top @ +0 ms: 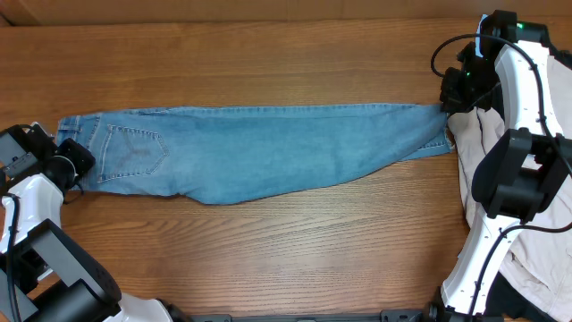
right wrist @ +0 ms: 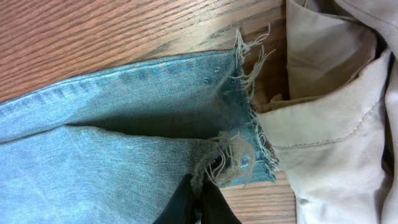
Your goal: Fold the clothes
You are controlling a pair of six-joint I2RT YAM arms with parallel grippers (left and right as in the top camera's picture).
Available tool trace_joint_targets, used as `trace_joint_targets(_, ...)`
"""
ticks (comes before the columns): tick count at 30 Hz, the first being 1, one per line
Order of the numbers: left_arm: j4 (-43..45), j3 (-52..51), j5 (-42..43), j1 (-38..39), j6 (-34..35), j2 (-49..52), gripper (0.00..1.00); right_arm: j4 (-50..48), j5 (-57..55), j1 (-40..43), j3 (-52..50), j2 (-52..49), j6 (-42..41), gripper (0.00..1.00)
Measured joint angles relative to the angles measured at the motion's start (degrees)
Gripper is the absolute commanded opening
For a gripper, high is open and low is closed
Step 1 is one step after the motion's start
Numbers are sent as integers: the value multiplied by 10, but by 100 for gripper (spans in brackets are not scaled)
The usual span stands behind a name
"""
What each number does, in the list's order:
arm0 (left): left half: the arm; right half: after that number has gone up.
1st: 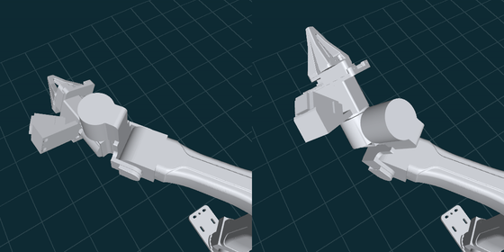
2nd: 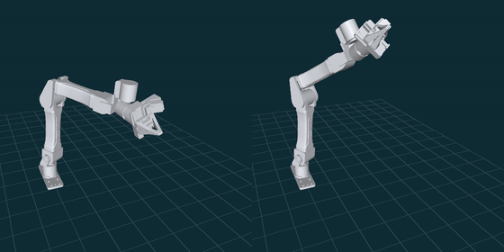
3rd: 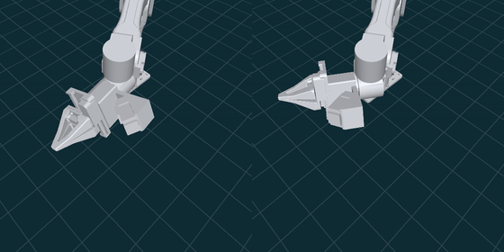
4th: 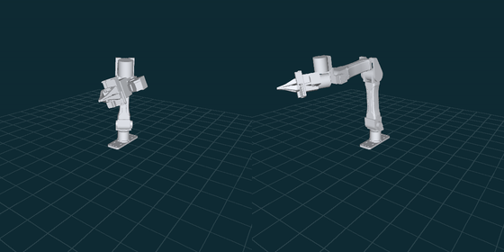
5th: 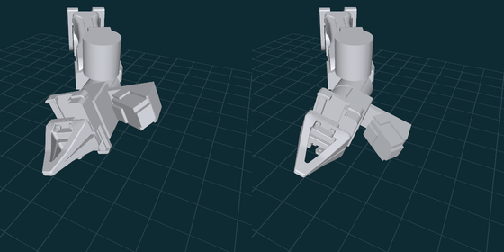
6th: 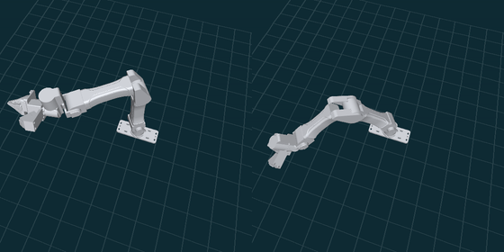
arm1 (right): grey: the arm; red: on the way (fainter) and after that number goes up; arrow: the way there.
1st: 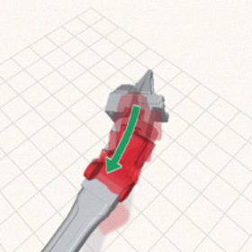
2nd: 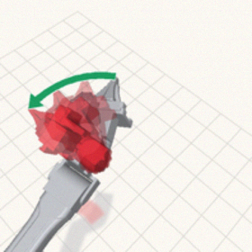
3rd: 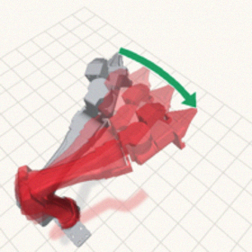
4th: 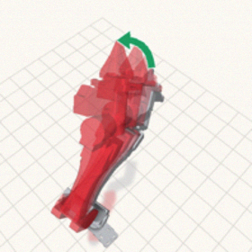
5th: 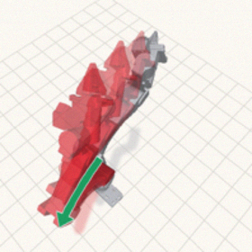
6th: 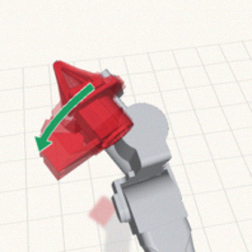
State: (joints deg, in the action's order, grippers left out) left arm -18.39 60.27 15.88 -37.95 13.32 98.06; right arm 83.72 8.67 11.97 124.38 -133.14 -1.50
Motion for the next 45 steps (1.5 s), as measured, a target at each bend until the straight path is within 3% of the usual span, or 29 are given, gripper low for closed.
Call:
trace_joint_targets(7, 19, 5, -19, 6, 0, 41, 4, 9, -1, 0, 0, 0, 0, 4)
trace_joint_targets(14, 13, 22, -21, 12, 5, 124, 4, 14, -1, 0, 0, 0, -10, 4)
trace_joint_targets(30, 18, 29, -29, 11, 77, 130, 4, -19, 2, 8, 57, -1, -164, 4)
trace_joint_targets(45, 52, 29, -10, 8, 118, 139, 4, -98, -10, 8, -14, -1, -186, 4)
